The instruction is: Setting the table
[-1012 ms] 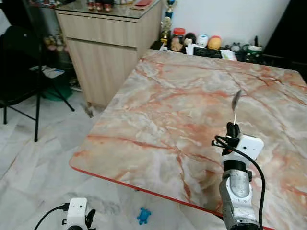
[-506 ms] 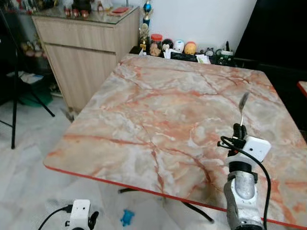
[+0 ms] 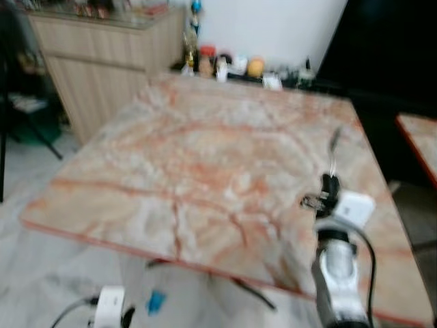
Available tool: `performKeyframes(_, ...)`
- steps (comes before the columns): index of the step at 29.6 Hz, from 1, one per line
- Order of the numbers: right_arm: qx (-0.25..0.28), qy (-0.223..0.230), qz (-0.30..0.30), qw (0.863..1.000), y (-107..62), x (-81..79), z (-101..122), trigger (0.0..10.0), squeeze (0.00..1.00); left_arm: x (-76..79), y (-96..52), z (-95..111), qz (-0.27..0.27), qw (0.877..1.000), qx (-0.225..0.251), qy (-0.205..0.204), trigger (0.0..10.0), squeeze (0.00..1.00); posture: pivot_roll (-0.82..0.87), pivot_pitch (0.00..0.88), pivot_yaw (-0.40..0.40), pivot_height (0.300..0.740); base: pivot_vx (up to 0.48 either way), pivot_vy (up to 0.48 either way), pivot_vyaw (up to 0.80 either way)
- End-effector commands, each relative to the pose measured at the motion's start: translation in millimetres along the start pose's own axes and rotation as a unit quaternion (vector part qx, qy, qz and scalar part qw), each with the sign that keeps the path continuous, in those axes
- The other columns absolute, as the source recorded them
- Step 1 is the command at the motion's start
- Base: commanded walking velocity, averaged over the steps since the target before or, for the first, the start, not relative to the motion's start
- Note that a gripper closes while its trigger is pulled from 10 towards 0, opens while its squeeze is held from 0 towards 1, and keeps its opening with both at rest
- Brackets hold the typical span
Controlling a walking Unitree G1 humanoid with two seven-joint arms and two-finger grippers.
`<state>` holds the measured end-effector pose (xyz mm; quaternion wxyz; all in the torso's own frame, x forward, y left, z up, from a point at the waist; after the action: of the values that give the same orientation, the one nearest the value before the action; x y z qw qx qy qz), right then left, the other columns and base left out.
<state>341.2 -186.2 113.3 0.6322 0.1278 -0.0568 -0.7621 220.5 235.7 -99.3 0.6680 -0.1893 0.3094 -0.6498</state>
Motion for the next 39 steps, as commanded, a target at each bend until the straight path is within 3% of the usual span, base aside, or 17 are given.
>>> performKeyframes(1, 0.010, -0.008, -0.014, 1.000, 0.4, 12.4, 5, 10.0, 0.00, 8.4, 0.4, 0, -0.010, 1.000, 0.000, 0.004, 10.0, 0.00, 0.15, 0.000, -0.050, 0.740, 0.000, -0.386, 0.00)
performKeyframes(24, 0.042, -0.020, -0.014, 0.999, 8.5, 11.5, 24, 10.0, 0.00, 4.5, 1.3, 2, -0.003, 1.000, 0.003, 0.005, 10.0, 0.00, 0.14, 0.000, -0.043, 0.740, 0.000, -0.318, 0.00)
performKeyframes(39, 0.077, -0.029, -0.019, 0.996, 17.6, 18.9, 49, 10.0, 0.00, 9.0, 0.7, 0, -0.005, 1.000, 0.002, -0.004, 10.0, 0.00, 0.12, 0.000, -0.047, 0.740, 0.000, -0.274, 0.00)
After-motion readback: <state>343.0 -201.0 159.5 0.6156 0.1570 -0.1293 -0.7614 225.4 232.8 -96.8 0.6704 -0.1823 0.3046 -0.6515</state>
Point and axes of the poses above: a point about 5 cm out from each wrist's last joint towards the gripper, its own y axis pointing out of the wrist towards the gripper, its own z axis along the axis of the wrist's last joint, x = y × z, the point moved 5 cm from there along y, pointing out of the wrist towards the gripper, and after that the axes turned 4 degrees about y, right-handed, at the moved point
